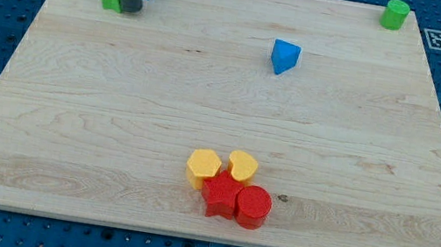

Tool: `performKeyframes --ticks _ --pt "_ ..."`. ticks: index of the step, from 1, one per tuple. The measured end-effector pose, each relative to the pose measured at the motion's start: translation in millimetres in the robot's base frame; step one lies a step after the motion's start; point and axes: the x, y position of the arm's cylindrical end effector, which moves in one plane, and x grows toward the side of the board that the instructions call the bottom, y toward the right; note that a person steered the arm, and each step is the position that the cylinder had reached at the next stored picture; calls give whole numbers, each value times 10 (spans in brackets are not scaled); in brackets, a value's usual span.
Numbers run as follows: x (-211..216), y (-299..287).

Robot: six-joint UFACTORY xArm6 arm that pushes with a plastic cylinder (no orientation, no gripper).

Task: Place the arm parallel left to the green star

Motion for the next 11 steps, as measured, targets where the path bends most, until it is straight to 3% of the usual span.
performKeyframes --ticks 2,4,9,10,11 --pt "730 145" --pt "367 -806" --pt "234 36" --pt "253 52" --pt "296 -374"
